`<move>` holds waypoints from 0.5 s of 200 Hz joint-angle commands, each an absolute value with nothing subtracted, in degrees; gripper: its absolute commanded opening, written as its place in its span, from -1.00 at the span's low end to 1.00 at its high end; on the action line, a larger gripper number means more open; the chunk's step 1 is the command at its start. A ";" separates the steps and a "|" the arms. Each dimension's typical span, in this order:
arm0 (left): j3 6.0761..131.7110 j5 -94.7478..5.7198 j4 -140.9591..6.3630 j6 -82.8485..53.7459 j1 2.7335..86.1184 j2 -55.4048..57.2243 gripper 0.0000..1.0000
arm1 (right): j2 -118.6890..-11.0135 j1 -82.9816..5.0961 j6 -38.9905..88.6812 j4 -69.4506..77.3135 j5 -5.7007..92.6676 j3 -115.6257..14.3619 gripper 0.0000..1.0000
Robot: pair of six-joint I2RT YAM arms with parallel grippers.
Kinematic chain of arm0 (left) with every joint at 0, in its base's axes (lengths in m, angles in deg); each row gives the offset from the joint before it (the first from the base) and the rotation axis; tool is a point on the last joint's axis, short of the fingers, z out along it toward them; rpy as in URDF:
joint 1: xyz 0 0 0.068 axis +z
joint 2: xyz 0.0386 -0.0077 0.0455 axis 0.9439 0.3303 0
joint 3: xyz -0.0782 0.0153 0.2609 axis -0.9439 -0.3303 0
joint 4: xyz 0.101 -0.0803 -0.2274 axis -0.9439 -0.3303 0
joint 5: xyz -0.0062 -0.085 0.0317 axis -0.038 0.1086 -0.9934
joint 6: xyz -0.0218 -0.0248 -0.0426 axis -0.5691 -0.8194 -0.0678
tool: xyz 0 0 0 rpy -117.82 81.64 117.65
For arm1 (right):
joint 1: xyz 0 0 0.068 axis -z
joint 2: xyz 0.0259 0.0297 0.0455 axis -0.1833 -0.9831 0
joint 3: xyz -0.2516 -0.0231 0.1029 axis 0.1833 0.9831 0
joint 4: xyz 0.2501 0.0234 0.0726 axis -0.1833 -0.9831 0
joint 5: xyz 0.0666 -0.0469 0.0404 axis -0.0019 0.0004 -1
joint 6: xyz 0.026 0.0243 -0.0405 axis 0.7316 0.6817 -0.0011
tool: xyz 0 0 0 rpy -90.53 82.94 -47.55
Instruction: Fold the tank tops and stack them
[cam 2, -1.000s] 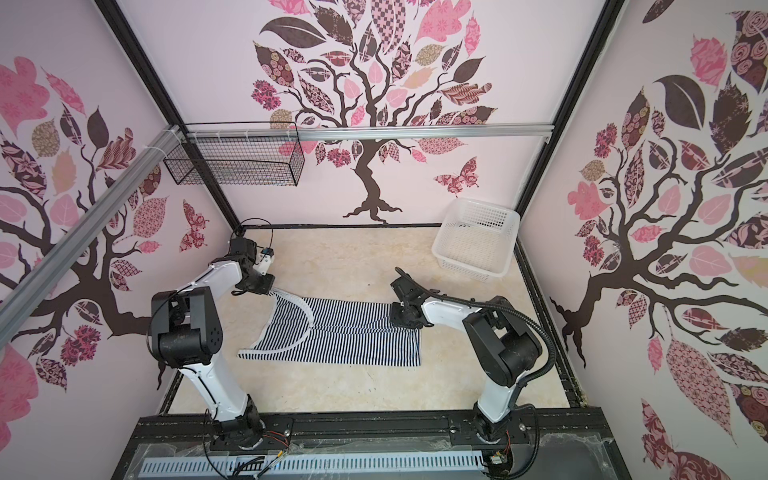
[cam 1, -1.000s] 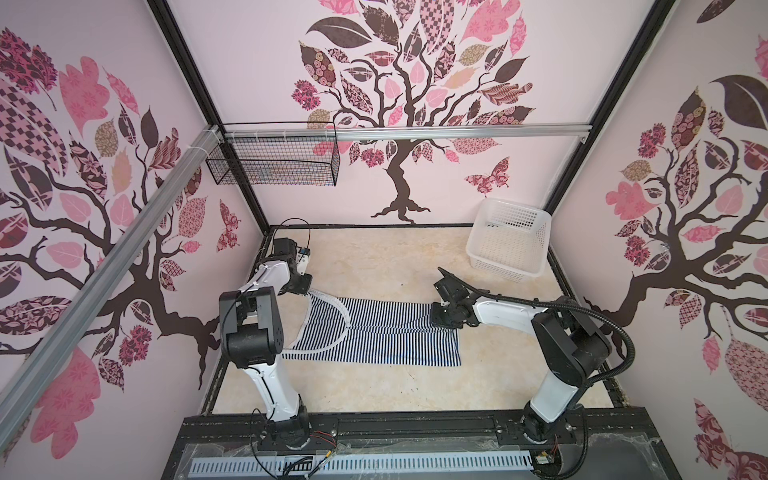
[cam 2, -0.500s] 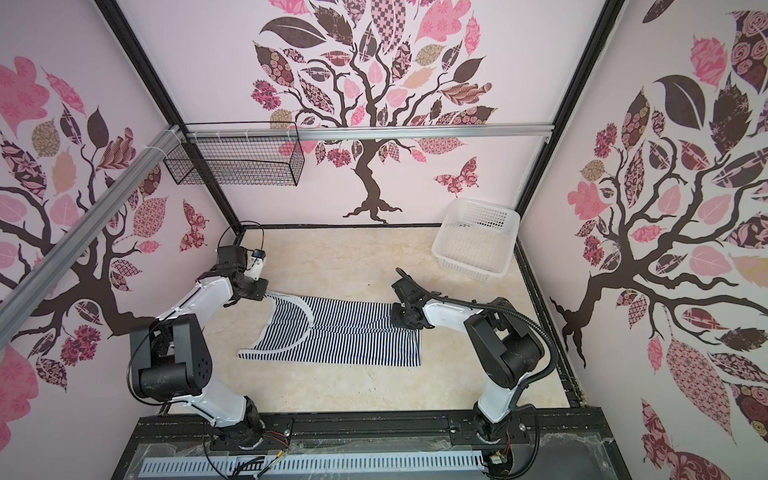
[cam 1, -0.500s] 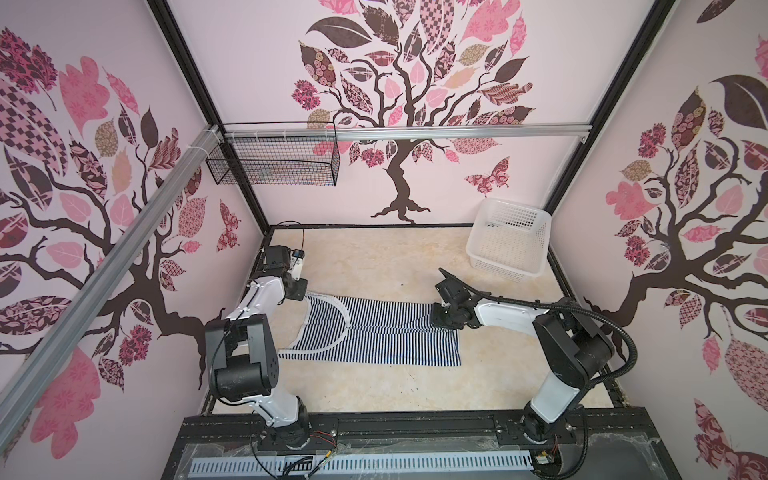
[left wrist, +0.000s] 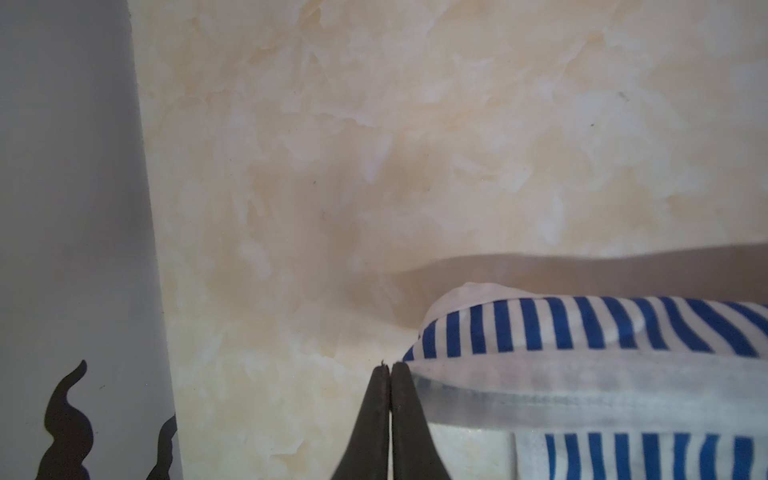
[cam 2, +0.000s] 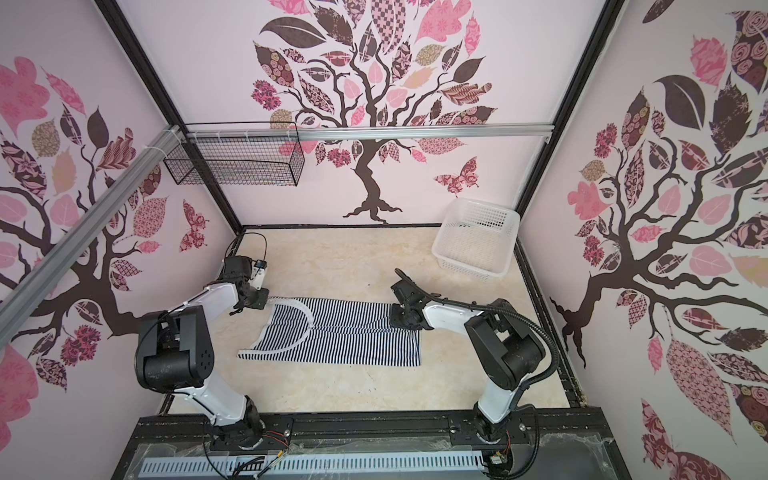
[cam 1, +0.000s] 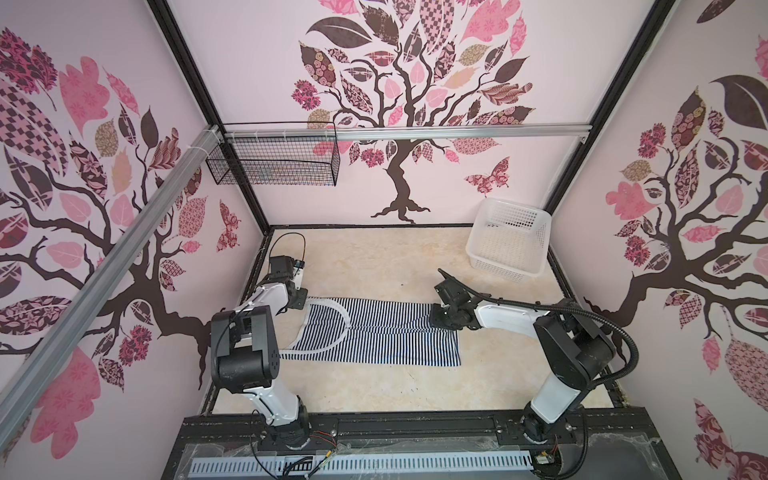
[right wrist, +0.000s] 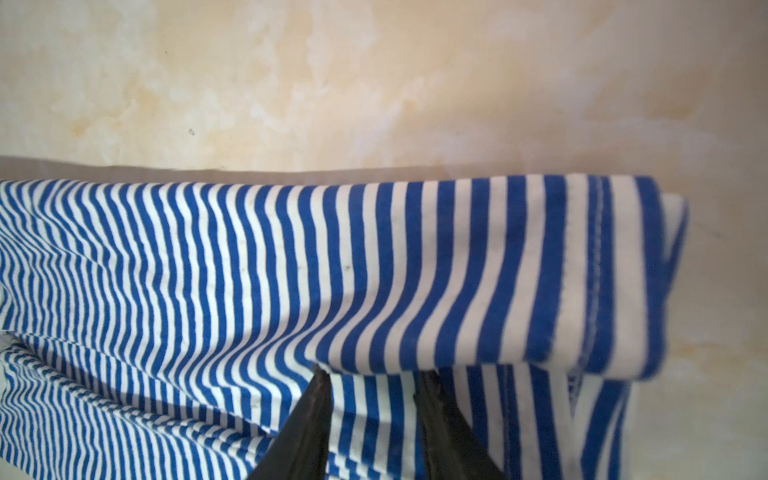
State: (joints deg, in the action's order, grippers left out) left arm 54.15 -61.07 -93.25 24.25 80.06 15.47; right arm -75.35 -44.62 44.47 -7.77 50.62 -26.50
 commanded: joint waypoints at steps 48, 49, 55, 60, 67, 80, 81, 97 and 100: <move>50.78 -65.74 -88.21 22.39 80.38 17.37 -0.61 | -75.48 -44.66 43.08 -14.87 52.72 -24.27 -0.16; 50.73 -65.88 -88.21 22.42 80.38 17.42 -0.60 | -75.48 -44.66 43.00 -14.90 52.73 -24.31 -0.16; 50.59 -66.68 -87.93 22.44 80.38 17.65 -0.56 | -75.36 -44.66 42.76 -15.15 52.89 -24.29 -0.15; 50.59 -67.32 -87.87 22.50 80.38 17.92 -0.54 | -75.31 -44.58 42.55 -15.32 53.03 -24.20 -0.14; 50.51 -68.06 -87.88 22.63 80.38 18.32 -0.48 | -75.16 -44.43 42.27 -15.55 53.17 -24.18 -0.13; 50.30 -69.03 -87.89 22.98 80.35 18.94 -0.42 | -74.97 -43.99 41.83 -15.64 52.99 -23.94 -0.11; 50.32 -69.10 -87.88 23.02 80.32 18.99 -0.41 | -74.96 -43.93 41.84 -15.64 53.00 -23.97 -0.11; 49.83 -69.53 -87.78 23.39 80.38 19.14 -0.34 | -74.67 -43.52 41.40 -16.26 52.80 -24.00 -0.07; 49.71 -69.46 -87.78 23.39 80.38 19.06 -0.34 | -74.57 -43.48 41.42 -16.26 52.75 -24.00 -0.07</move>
State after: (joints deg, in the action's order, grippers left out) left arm 51.09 -67.19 -88.88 23.29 80.08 18.25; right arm -74.89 -44.49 42.70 -8.51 50.75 -26.39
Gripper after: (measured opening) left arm 0.322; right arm 0.456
